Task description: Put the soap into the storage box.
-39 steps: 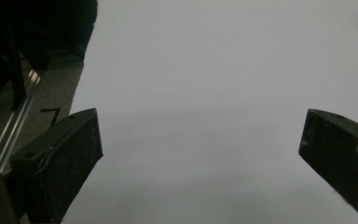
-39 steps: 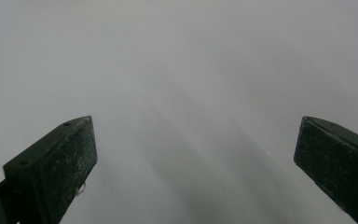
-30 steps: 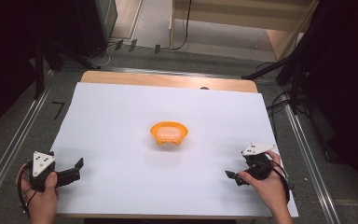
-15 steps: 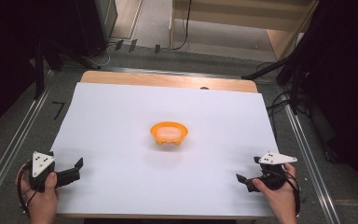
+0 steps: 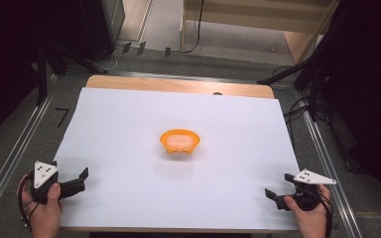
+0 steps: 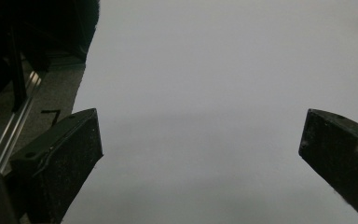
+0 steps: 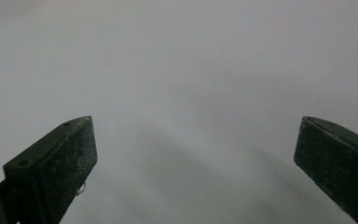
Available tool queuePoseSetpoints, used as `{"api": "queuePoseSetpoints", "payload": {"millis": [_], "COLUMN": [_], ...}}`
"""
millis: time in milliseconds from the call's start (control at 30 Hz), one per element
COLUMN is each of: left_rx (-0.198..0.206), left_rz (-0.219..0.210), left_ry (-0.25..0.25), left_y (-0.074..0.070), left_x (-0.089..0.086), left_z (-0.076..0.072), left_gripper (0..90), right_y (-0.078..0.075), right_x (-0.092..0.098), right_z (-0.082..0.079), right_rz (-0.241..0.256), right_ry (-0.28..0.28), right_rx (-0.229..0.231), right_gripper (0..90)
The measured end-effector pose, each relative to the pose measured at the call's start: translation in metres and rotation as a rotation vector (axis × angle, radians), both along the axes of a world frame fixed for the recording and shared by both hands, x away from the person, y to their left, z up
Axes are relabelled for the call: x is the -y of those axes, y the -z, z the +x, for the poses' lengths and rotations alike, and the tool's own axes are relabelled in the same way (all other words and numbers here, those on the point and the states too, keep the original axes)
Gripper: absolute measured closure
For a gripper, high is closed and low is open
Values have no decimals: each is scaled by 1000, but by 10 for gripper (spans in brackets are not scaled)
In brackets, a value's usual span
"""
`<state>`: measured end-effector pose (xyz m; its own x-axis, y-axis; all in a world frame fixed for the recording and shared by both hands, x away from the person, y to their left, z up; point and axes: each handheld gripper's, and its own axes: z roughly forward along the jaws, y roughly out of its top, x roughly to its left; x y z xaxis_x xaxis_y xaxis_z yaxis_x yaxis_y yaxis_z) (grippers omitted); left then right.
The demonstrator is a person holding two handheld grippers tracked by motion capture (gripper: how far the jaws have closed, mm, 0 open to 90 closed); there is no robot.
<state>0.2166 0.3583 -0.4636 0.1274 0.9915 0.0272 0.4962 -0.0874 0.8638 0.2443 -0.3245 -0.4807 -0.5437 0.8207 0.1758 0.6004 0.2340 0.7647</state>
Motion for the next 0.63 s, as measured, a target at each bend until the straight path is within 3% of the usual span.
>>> {"api": "queuePoseSetpoints", "payload": {"millis": [367,633], "left_rx": [1,0], "left_rz": [-9,-10], "left_ry": [0,-2], "left_y": [0,0], "left_x": [-1,-2], "left_z": [-1,-1], "left_gripper": [0,0], "right_y": [-1,2], "right_x": [38,43], "right_z": [-15,-15], "right_rz": [114,166], "right_ry": [157,158], "right_rx": [86,85], "right_gripper": [0,0]}}
